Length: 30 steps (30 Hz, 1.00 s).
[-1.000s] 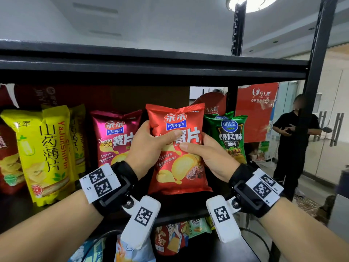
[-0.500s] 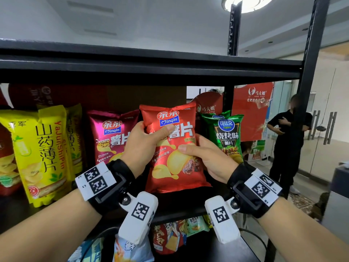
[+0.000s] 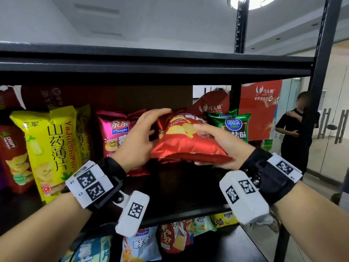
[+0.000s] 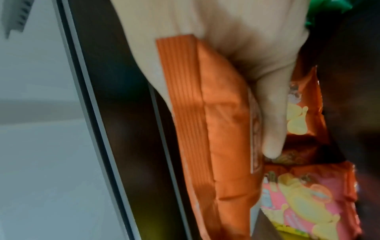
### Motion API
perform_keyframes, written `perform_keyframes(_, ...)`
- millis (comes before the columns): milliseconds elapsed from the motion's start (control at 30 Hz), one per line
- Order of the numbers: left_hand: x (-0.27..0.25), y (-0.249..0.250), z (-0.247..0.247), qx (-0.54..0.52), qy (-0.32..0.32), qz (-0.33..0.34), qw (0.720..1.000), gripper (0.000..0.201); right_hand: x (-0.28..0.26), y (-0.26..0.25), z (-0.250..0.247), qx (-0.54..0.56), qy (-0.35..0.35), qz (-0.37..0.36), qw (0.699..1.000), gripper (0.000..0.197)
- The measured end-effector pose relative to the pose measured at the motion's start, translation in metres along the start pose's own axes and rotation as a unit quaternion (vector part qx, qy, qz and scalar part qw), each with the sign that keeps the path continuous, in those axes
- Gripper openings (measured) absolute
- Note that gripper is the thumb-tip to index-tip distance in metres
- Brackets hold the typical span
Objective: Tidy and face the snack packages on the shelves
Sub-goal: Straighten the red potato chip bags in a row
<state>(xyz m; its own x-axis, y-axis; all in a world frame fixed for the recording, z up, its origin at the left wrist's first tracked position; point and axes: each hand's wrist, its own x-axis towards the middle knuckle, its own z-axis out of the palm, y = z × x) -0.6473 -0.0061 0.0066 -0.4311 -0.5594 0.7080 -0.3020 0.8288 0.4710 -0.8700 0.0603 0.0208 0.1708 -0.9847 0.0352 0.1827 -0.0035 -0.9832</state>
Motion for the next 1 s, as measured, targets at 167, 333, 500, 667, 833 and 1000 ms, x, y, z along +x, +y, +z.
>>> perform_keyframes(167, -0.007, 0.013, 0.001, -0.030, -0.077, 0.084, 0.993, 0.099, -0.002, -0.015, 0.003, 0.025, -0.033, 0.069, 0.997, 0.054)
perform_keyframes(333, 0.005, 0.016, 0.000, -0.117, 0.001, 0.121, 0.986, 0.071, -0.006, -0.016, 0.005, 0.024, -0.076, 0.065, 0.995, 0.060)
perform_keyframes(500, 0.011, 0.016, -0.004, -0.219, 0.099, 0.024, 0.970, 0.048, -0.008, -0.016, -0.002, -0.143, 0.020, -0.080, 0.986, 0.070)
perform_keyframes(667, 0.018, 0.020, -0.005, -0.297, 0.151, -0.052, 0.941, 0.039, -0.002, 0.003, 0.008, -0.152, -0.061, -0.154, 0.975, 0.065)
perform_keyframes(833, 0.014, 0.026, 0.001, -0.271, 0.137, -0.078, 0.950, 0.036, 0.014, 0.024, 0.013, -0.187, -0.043, -0.205, 0.960, 0.052)
perform_keyframes(1000, 0.011, 0.026, 0.000, -0.235, 0.171, -0.047, 0.956, 0.021, 0.019, 0.027, 0.014, -0.200, 0.005, -0.230, 0.952, 0.051)
